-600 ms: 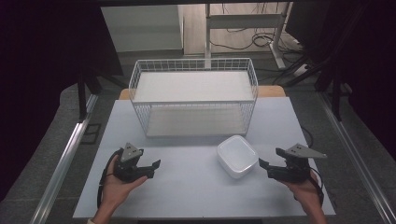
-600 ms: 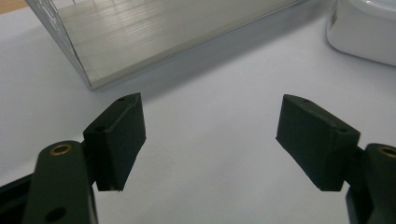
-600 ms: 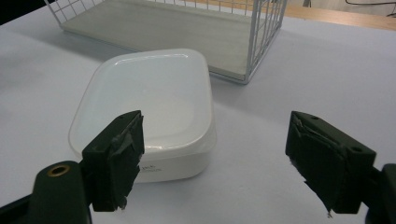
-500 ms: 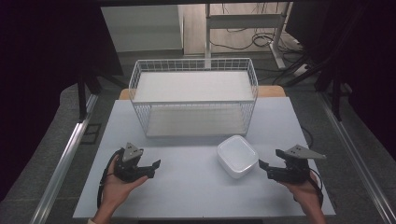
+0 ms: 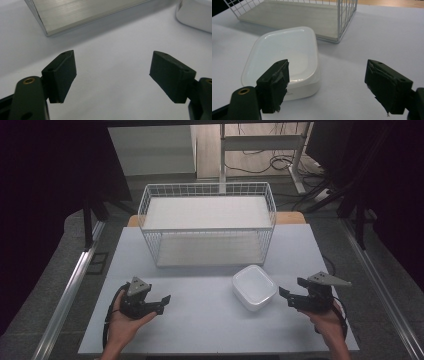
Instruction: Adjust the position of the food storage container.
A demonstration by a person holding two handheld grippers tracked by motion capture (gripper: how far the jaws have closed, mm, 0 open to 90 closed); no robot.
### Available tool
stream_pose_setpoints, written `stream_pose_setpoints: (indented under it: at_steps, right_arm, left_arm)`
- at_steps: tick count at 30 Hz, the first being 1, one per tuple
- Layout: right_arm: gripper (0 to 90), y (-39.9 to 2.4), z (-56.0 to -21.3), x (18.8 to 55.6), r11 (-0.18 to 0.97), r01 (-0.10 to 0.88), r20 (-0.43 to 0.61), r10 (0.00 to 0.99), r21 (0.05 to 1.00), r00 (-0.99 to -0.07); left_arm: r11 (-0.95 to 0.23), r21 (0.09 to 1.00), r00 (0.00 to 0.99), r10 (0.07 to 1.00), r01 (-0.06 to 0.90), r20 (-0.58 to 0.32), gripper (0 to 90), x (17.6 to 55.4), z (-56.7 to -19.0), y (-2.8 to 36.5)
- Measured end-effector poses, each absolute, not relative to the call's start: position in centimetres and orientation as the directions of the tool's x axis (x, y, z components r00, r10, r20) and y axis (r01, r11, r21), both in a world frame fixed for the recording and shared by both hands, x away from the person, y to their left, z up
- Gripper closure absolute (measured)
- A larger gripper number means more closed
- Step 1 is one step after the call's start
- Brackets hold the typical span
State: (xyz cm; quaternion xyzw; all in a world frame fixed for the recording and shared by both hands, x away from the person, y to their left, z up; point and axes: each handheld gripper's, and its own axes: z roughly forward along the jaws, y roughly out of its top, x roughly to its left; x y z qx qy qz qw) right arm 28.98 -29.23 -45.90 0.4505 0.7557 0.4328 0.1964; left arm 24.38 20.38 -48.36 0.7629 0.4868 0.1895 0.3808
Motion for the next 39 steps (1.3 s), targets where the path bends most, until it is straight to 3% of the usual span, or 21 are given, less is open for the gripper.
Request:
stream_pose_setpoints:
  at_steps: [4, 7, 15, 17, 19, 21, 23, 24, 28, 39]
  right_arm:
    - [22.2, -29.2, -45.4, 29.2, 0.214, 0.508, 0.096, 0.851, 0.835, -0.517]
    - [27.5, -29.1, -44.1, 29.9, 0.27, 0.503, 0.022, 0.865, 0.821, -0.5]
    - [39.8, -28.9, -42.6, 32.1, 0.261, 0.547, 0.059, 0.865, 0.795, -0.498]
    - [48.9, -28.7, -42.3, 32.7, 0.269, 0.566, 0.078, 0.854, 0.78, -0.514]
    - [51.3, -28.7, -42.3, 32.8, 0.272, 0.568, 0.081, 0.851, 0.777, -0.519]
    - [63.1, -28.4, -42.7, 33.0, 0.312, 0.581, 0.062, 0.843, 0.752, -0.534]
    - [66.4, -28.3, -42.8, 33.0, 0.32, 0.585, 0.057, 0.843, 0.745, -0.534]
    - [76.0, -27.9, -43.2, 33.3, 0.344, 0.601, 0.046, 0.842, 0.721, -0.538]
    - [89.1, -26.9, -44.2, 33.9, 0.4, 0.623, 0.014, 0.834, 0.672, -0.551]
    - [90.0, -25.5, -46.9, 34.3, 0.492, 0.639, -0.05, 0.813, 0.591, -0.58]
  left_arm:
    - [-0.23, 0.768, 0.443, 0.893, 0.597, -0.077, 21.0, 24.3, -48.2, 20.4]
    - [-0.228, 0.771, 0.441, 0.894, 0.594, -0.076, 20.9, 24.1, -48.1, 20.4]
    - [-0.233, 0.766, 0.445, 0.892, 0.599, -0.077, 20.9, 24.2, -48.3, 20.3]
    - [-0.23, 0.758, 0.445, 0.891, 0.61, -0.088, 20.9, 24.2, -48.5, 20.2]
    - [-0.231, 0.755, 0.446, 0.89, 0.613, -0.09, 20.9, 24.3, -48.6, 20.0]
    - [-0.239, 0.754, 0.451, 0.889, 0.612, -0.084, 20.9, 24.2, -48.7, 19.8]
    - [-0.242, 0.754, 0.453, 0.888, 0.611, -0.082, 20.9, 24.2, -48.6, 19.8]
    - [-0.24, 0.757, 0.452, 0.889, 0.608, -0.081, 20.9, 24.1, -48.6, 19.9]
    - [-0.237, 0.759, 0.447, 0.891, 0.607, -0.079, 20.9, 24.0, -48.5, 20.0]
    - [-0.232, 0.752, 0.441, 0.893, 0.617, -0.086, 21.0, 24.1, -48.6, 20.2]
